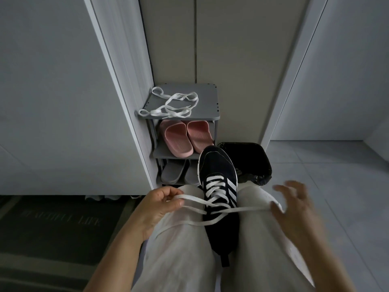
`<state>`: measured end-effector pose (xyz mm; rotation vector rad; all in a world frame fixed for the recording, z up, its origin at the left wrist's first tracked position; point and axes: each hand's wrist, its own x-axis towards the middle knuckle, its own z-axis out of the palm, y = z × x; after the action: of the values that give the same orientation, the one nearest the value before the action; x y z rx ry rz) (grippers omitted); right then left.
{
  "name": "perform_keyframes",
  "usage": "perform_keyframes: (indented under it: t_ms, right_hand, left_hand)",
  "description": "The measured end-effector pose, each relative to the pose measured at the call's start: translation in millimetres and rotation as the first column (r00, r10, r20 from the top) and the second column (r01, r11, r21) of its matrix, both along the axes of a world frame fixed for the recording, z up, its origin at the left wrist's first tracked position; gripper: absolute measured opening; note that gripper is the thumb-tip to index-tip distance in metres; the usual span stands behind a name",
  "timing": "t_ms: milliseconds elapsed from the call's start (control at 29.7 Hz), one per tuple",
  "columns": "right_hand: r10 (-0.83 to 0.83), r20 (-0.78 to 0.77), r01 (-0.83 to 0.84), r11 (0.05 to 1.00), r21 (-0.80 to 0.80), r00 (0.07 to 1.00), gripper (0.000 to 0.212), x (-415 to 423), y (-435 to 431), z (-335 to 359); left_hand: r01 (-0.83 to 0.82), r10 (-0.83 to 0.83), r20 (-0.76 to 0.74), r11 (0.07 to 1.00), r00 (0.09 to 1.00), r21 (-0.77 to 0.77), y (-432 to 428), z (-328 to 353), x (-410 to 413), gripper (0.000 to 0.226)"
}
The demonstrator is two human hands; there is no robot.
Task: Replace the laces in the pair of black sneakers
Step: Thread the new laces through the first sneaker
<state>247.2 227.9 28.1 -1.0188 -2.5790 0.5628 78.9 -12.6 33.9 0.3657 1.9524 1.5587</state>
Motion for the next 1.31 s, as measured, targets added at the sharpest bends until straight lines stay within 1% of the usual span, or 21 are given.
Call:
perform_keyframes:
  t_ms: [34, 67, 134, 202, 269, 303, 403, 437, 504, 571, 605, 672, 706, 773, 874, 975, 1042, 1143, 1177, 1244, 1311]
  right_hand:
    - [0.126, -0.079, -0.127, 0.992, -0.016, 0.989, 0.021, -6, -13, -1]
    - [0.229, -0.088, -0.233, 0.972, -0.04, 0.97, 0.014, -13, -27, 0]
    - [0.314, 0.053, -0.306, 0.944, -0.119, 0.948, 0.016, -22, -46, -2]
    - [0.264, 0.076, -0.244, 0.947, -0.21, 0.961, 0.025, -22, -38, -1]
    - [0.11, 0.009, -0.1, 0.93, -0.353, 0.994, 0.032, -13, -13, 3]
    - [0.038, 0.03, -0.024, 0.922, -0.387, 0.999, 0.035, -7, -2, 7]
    - [0.064, 0.24, 0.012, 0.953, -0.304, 0.969, 0.029, 9, 12, 10]
    - [0.087, 0.244, -0.025, 0.969, -0.247, 0.966, 0.021, 9, 9, 11]
    - [0.14, 0.081, -0.124, 0.976, -0.179, 0.987, 0.005, 4, -7, 12]
    - [0.234, -0.019, -0.235, 0.966, -0.113, 0.972, 0.02, -5, -27, 11]
    - [0.303, 0.014, -0.3, 0.95, -0.088, 0.953, 0.022, -9, -37, 11]
    - [0.368, 0.127, -0.355, 0.928, -0.114, 0.921, 0.012, -14, -50, 8]
    - [0.37, 0.124, -0.353, 0.925, -0.138, 0.921, 0.011, -15, -50, 7]
    - [0.373, 0.108, -0.351, 0.919, -0.18, 0.921, 0.029, -14, -42, 5]
    - [0.393, 0.166, -0.349, 0.905, -0.243, 0.904, 0.03, -5, -30, 11]
    - [0.405, 0.22, -0.356, 0.906, -0.231, 0.888, 0.019, 1, -23, 17]
    - [0.421, 0.189, -0.388, 0.902, -0.188, 0.887, 0.01, -2, -25, 17]
    - [0.44, 0.122, -0.409, 0.887, -0.216, 0.89, 0.013, -10, -40, 14]
    - [0.44, 0.123, -0.405, 0.883, -0.236, 0.889, 0.009, -11, -42, 13]
    - [0.421, 0.113, -0.381, 0.887, -0.262, 0.9, 0.021, -11, -40, 11]
    - [0.431, 0.108, -0.386, 0.875, -0.294, 0.896, 0.022, -9, -37, 12]
  left_hand:
    - [-0.01, 0.01, 0.008, 1.0, 1.0, -0.007, 2, -3, 3, 0.015]
    - [-0.015, 0.015, 0.016, 1.0, 1.0, -0.014, 4, -6, 7, 0.016]
    - [-0.03, 0.03, 0.036, 0.999, 0.999, -0.013, 5, -13, 13, 0.014]
    - [-0.052, 0.051, 0.042, 0.999, 0.998, 0.012, 6, -19, 18, 0.013]
    - [-0.064, 0.064, 0.018, 0.997, 0.998, 0.039, 7, -24, 23, 0.012]
    - [-0.068, 0.069, -0.013, 0.996, 0.998, 0.049, 9, -26, 24, 0.012]
    - [-0.017, 0.018, -0.179, 1.0, 0.984, 0.008, 16, -29, 29, 0.025]
    - [0.018, -0.024, -0.243, 0.999, 0.97, -0.028, 17, -29, 30, 0.029]
    - [0.058, -0.07, -0.287, 0.997, 0.955, -0.049, 18, -31, 31, 0.028]
    - [0.067, -0.066, -0.211, 0.998, 0.975, -0.001, 18, -27, 29, 0.021]
    - [0.079, -0.074, -0.177, 0.997, 0.981, 0.024, 17, -24, 27, 0.02]
    - [0.136, -0.131, -0.196, 0.991, 0.972, 0.015, 16, -19, 21, 0.016]
    - [0.165, -0.161, -0.214, 0.986, 0.963, -0.001, 15, -16, 18, 0.015]
    - [0.183, -0.191, -0.261, 0.982, 0.946, -0.057, 14, -13, 15, 0.014]
    - [0.078, -0.102, -0.369, 0.994, 0.924, -0.079, 20, -17, 21, 0.021]
    - [-0.04, -0.071, -0.609, 0.985, 0.79, -0.167, 35, -30, 40, 0.038]
    - [-0.112, -0.063, -0.69, 0.972, 0.721, -0.206, 41, -36, 48, 0.044]
    - [-0.141, -0.046, -0.715, 0.97, 0.698, -0.199, 40, -37, 47, 0.041]
    - [-0.103, -0.035, -0.706, 0.983, 0.708, -0.153, 39, -38, 47, 0.033]
    - [0.009, -0.036, -0.649, 0.999, 0.76, -0.045, 37, -37, 48, 0.01]
    - [0.035, -0.027, -0.643, 0.999, 0.765, 0.001, 36, -37, 49, 0.011]
